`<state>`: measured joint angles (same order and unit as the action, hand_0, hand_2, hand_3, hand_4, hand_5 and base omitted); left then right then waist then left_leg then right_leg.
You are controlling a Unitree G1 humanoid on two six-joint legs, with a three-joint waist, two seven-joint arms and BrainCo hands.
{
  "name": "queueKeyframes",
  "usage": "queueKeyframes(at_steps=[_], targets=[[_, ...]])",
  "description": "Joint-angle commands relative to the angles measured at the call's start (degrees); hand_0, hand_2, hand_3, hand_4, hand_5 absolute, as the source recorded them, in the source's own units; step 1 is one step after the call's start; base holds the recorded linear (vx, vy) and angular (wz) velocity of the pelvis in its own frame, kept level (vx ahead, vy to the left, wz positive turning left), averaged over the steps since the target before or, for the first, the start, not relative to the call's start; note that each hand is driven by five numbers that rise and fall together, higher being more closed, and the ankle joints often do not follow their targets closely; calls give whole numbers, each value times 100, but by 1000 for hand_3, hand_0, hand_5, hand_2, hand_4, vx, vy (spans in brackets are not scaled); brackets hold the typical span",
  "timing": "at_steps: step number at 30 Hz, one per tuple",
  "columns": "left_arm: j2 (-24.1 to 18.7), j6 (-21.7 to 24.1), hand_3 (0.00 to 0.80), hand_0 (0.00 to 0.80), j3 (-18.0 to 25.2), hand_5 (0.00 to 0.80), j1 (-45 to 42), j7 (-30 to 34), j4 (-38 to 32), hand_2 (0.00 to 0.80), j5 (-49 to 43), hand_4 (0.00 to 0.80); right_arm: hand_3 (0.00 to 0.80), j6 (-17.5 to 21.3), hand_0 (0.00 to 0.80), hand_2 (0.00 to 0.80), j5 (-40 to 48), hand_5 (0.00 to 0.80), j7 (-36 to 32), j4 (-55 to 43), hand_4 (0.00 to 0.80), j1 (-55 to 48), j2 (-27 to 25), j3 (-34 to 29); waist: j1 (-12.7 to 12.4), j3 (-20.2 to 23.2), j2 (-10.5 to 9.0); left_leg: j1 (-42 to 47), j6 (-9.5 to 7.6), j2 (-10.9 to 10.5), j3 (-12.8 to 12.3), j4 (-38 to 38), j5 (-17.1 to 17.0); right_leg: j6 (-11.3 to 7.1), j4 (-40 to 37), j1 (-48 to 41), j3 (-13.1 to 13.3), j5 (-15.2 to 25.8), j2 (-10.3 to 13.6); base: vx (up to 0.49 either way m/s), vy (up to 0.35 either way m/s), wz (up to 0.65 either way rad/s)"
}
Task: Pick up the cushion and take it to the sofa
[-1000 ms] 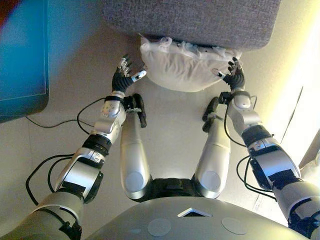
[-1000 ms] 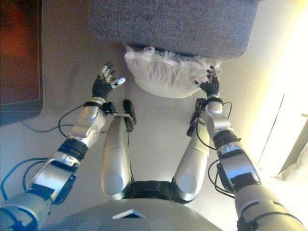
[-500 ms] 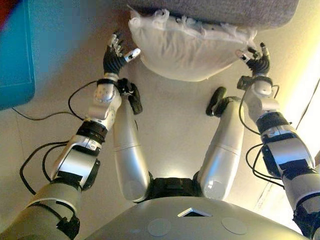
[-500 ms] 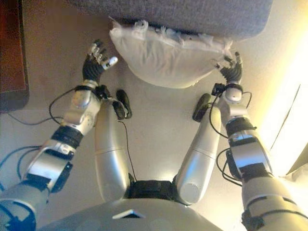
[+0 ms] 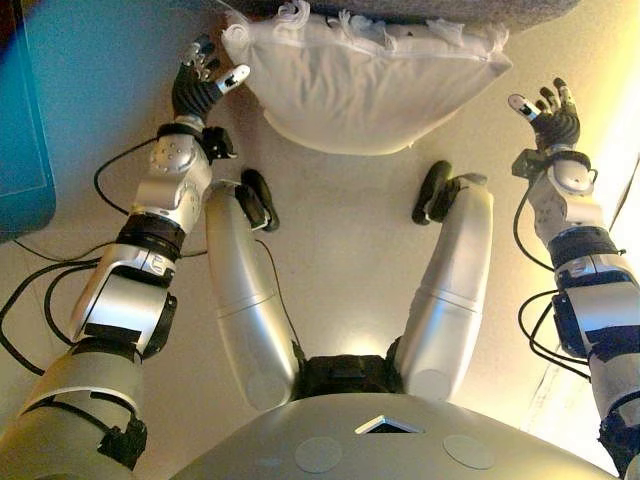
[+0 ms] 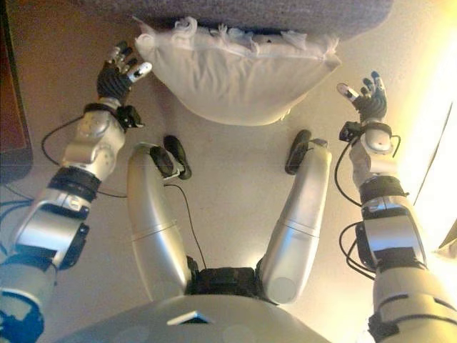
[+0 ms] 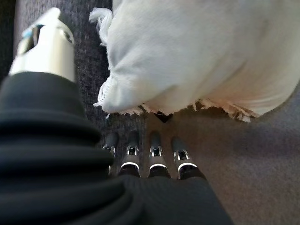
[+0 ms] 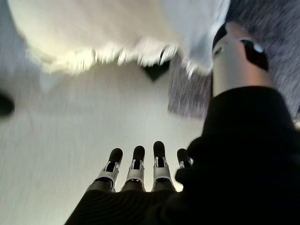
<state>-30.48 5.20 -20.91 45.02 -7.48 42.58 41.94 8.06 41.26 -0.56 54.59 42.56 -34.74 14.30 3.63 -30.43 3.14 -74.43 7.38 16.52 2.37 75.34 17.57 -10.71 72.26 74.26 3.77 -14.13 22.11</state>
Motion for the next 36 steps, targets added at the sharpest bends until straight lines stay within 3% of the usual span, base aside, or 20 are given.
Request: queueKeyframes(at_steps=[1,10,17,20,21,22,23,24,25,26,31,36], targets=[[-175,-55,0,0,70,0,366,325,318,0,413,0,0,-56,0,0,102,0,-820,32,0,263,-83,177,-11,93,32,36,-61,191,-176,-260,-55,163,-408,-77,72,366,78,11,-55,-1],[-111,-362,0,0,-181,0,1060,807,964,0,600,0,0,-427,0,0,-208,0,-1512,638,0,1242,74,970,-43,67,69,-55,-4,191,-166,-186,-87,158,-371,37,102,415,158,2,-10,0],[100,-824,0,0,-528,0,1493,1371,1417,0,398,0,0,-777,0,0,-763,0,-1442,917,0,1901,340,1438,-12,65,178,-64,49,157,-251,-385,-143,118,-602,84,128,526,168,-34,31,0],[196,-963,0,0,-794,0,1679,1483,1592,0,109,0,0,-1411,0,0,-1499,0,-1096,1071,0,2080,431,1680,-3,64,186,-62,74,136,-278,-477,-181,101,-720,65,116,590,158,-24,22,0],[249,-998,311,311,-878,311,1766,1562,1709,311,-7,311,0,-1603,0,0,-2043,0,-941,1218,0,2133,461,1813,-2,64,183,-48,67,136,-287,-524,-204,96,-766,53,115,622,150,0,0,0],[285,-998,445,445,-939,445,1844,1643,1810,445,-150,445,0,-1885,0,0,-2476,0,-696,1344,0,2194,484,1934,-4,64,183,-39,52,142,-302,-565,-223,100,-797,44,111,638,149,-32,-5,1],[322,-1074,684,684,-1017,684,1921,1730,1865,684,-337,684,0,-2035,0,0,-2833,0,-393,1463,0,2257,480,2052,-8,64,178,-40,40,141,-311,-593,-236,104,-825,42,104,658,147,-38,-8,2],[400,-1012,800,800,-1176,800,1995,1712,1953,800,-466,800,0,-2038,0,0,-3219,0,-205,1580,0,2341,480,2242,-8,64,183,-42,27,152,-305,-622,-254,103,-859,34,100,685,145,-42,-22,3],[438,-984,800,800,-1343,800,2116,1718,2024,800,-532,800,295,-2026,295,295,-3181,295,-167,1663,295,2461,461,2402,-7,64,181,-47,15,137,-298,-653,-264,98,-883,41,92,707,136,-52,-26,4],[463,-929,800,800,-1432,800,2213,1723,2086,800,-552,800,800,-2074,800,800,-3192,800,-101,1692,800,2553,482,2447,-11,64,166,-55,14,106,-291,-668,-266,97,-906,34,80,717,117,-59,-32,3],[676,-732,800,800,-1637,800,2518,1577,2158,800,-486,800,800,-2274,800,800,-3240,800,350,1657,800,2865,642,2571,-21,64,111,-62,-6,28,-279,-795,-285,82,-1045,4,21,767,37,-61,-20,0],[642,-631,800,800,-1665,800,2520,1423,1974,800,-553,800,800,-2149,800,800,-2898,800,558,1542,800,2811,655,2390,-24,64,106,-14,20,-4,-305,-992,-370,57,-1181,-75,-30,818,-22,-51,1,-2]])
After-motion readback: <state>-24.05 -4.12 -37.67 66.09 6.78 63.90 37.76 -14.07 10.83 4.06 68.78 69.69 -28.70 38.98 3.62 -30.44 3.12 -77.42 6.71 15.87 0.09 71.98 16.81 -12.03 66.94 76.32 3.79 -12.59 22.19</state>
